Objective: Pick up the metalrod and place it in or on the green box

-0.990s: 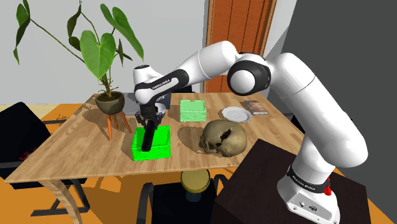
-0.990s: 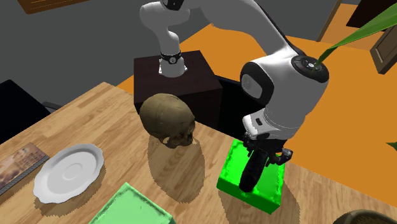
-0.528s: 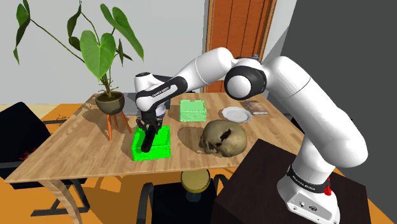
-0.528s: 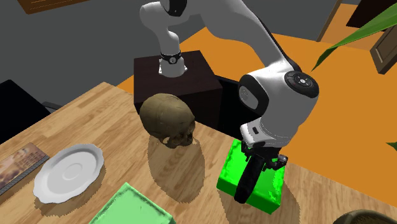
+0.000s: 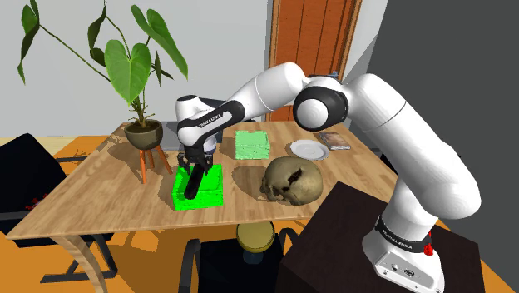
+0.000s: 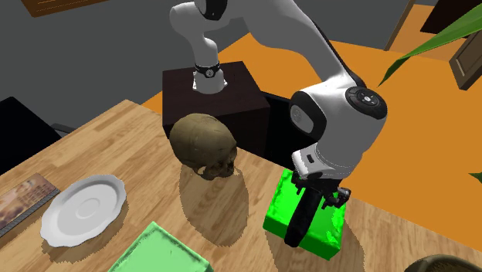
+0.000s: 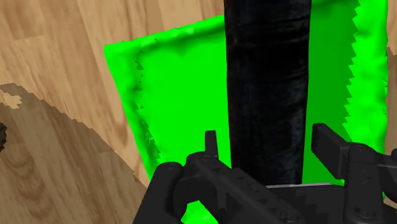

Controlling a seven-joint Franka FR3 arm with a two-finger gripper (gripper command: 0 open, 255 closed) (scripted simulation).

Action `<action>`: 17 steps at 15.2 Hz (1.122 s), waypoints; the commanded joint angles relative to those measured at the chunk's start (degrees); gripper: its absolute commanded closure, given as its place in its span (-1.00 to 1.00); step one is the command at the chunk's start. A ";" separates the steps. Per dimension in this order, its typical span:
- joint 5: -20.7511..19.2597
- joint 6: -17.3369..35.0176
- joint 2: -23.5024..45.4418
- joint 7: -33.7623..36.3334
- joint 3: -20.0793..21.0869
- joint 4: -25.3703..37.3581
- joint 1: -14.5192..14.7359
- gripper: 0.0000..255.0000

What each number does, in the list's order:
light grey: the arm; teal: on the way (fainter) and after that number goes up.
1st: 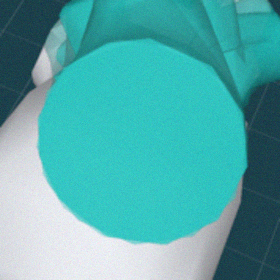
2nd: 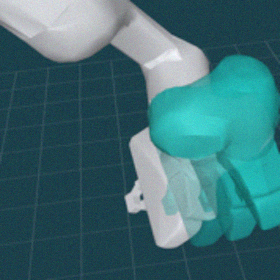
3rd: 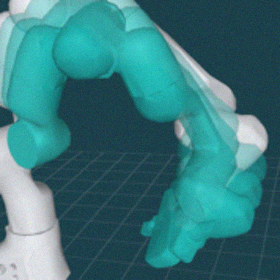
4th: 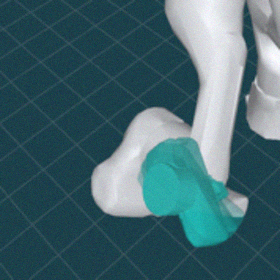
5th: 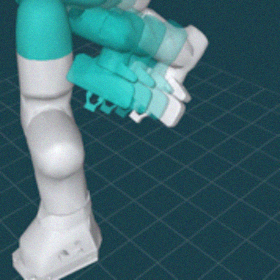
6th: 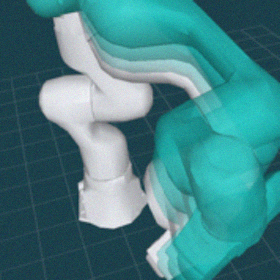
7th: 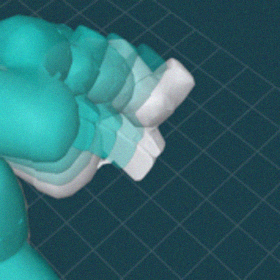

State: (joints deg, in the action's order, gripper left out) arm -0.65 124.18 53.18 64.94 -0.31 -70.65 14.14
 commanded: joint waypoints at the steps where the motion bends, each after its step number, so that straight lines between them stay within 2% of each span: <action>1: 0.01 0.04 0.04 0.03 0.01 -0.07 0.02 -1.00; 5: 0.01 0.03 0.13 -0.01 0.01 0.03 -0.02 -1.00; 9: 0.02 -4.24 -4.19 -0.01 0.02 -0.02 0.04 -1.00; 17: 0.02 -4.24 -4.19 -0.01 0.02 -0.02 0.04 -1.00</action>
